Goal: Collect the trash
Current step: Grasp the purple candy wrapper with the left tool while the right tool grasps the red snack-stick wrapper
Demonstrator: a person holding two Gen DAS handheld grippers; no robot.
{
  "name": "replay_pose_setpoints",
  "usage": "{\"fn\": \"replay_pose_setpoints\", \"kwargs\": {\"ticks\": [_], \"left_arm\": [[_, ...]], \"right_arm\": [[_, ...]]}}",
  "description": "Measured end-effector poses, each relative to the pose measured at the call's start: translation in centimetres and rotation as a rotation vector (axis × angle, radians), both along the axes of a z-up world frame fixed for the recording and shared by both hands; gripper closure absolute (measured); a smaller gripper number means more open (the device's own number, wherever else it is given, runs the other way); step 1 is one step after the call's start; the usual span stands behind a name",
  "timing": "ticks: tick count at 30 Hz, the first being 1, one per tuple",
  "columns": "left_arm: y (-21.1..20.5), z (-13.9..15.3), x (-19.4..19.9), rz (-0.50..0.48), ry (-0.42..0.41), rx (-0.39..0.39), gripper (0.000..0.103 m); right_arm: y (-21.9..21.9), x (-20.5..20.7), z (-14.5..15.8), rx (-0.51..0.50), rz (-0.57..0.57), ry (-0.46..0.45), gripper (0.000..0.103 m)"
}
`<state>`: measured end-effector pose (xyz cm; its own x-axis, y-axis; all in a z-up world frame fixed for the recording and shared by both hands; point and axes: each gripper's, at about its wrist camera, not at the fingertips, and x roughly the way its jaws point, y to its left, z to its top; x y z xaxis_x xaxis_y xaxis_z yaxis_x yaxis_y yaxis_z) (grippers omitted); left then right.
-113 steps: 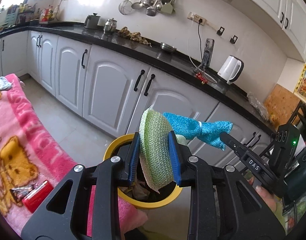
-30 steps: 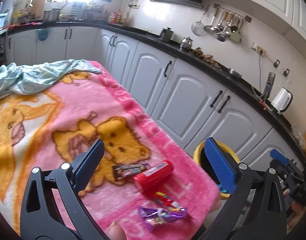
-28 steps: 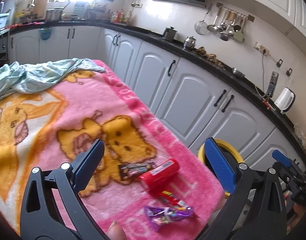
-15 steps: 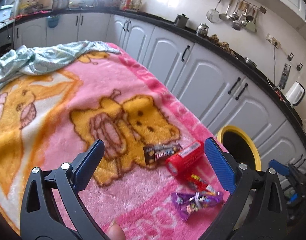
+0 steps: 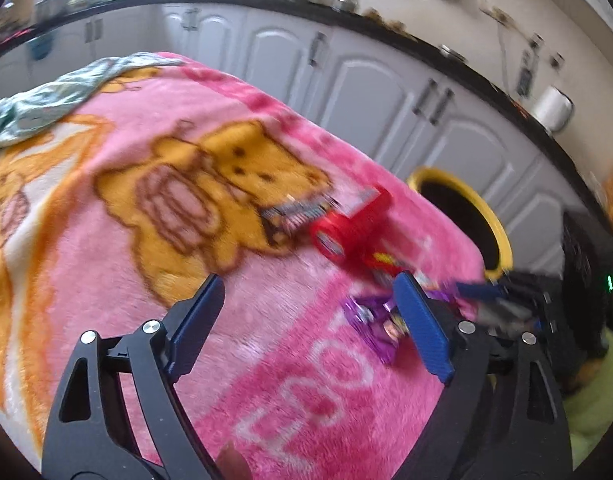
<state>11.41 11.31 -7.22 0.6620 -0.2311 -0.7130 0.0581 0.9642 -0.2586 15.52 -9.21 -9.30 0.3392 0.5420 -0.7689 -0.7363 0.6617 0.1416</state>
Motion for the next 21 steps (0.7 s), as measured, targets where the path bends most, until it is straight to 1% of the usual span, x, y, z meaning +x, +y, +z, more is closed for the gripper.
{"fn": "replay_pose_setpoints", "kwargs": {"ticks": [1, 2, 4, 5, 7, 9, 11, 12, 14, 15, 16, 17, 18, 19, 20, 21], "left_arm": [[-0.5, -0.2, 0.0, -0.028, 0.0, 0.005, 0.025], [-1.2, -0.3, 0.0, -0.061, -0.007, 0.024, 0.025], [-2.7, -0.4, 0.0, -0.116, -0.023, 0.076, 0.025], [-3.2, -0.4, 0.1, -0.137, -0.027, 0.092, 0.025], [-4.9, -0.5, 0.4, -0.215, -0.039, 0.136, 0.025], [-6.0, -0.7, 0.8, -0.268, -0.035, 0.172, 0.025], [-7.2, -1.1, 1.4, -0.311, -0.028, 0.23, 0.025], [-7.6, -1.3, 1.7, -0.331, -0.024, 0.239, 0.025], [-7.9, -1.5, 2.3, -0.355, -0.013, 0.231, 0.025], [-8.0, -1.8, 2.7, -0.373, 0.005, 0.209, 0.029], [-8.0, -2.1, 3.0, -0.385, 0.028, 0.181, 0.036], [-8.0, -2.2, 3.4, -0.387, 0.047, 0.166, 0.039], [-8.1, -2.5, 3.6, -0.383, 0.062, 0.155, 0.05], [-8.1, -2.7, 3.7, -0.386, 0.066, 0.139, 0.063], [-8.0, -2.8, 3.6, -0.386, 0.066, 0.125, 0.068], [-8.0, -2.7, 3.5, -0.38, 0.064, 0.113, 0.07]], "right_arm": [[-0.1, 0.2, 0.0, 0.009, -0.006, 0.003, 0.068], [-0.2, 0.4, -0.1, 0.014, -0.009, 0.007, 0.07], [-0.6, 0.8, 0.0, 0.03, -0.015, 0.023, 0.08], [-0.8, 1.0, 0.0, 0.042, -0.015, 0.034, 0.082], [-1.1, 1.2, 0.2, 0.052, -0.018, 0.04, 0.092], [-1.3, 1.4, 0.4, 0.037, -0.024, 0.033, 0.093], [-1.7, 1.7, 0.4, 0.043, -0.032, 0.046, 0.095], [-1.9, 1.8, 0.3, 0.047, -0.038, 0.054, 0.095], [-2.2, 1.9, 0.4, 0.045, -0.046, 0.055, 0.095], [-2.4, 2.0, 0.5, 0.045, -0.05, 0.054, 0.095], [-2.5, 2.0, 0.6, 0.045, -0.055, 0.052, 0.096], [-2.8, 2.1, 0.7, 0.047, -0.062, 0.051, 0.096], [-3.0, 2.2, 0.8, 0.049, -0.069, 0.05, 0.096], [-3.2, 2.3, 1.0, 0.053, -0.077, 0.048, 0.096], [-3.4, 2.3, 1.1, 0.058, -0.081, 0.047, 0.096], [-3.6, 2.3, 1.3, 0.064, -0.087, 0.044, 0.096]]}}
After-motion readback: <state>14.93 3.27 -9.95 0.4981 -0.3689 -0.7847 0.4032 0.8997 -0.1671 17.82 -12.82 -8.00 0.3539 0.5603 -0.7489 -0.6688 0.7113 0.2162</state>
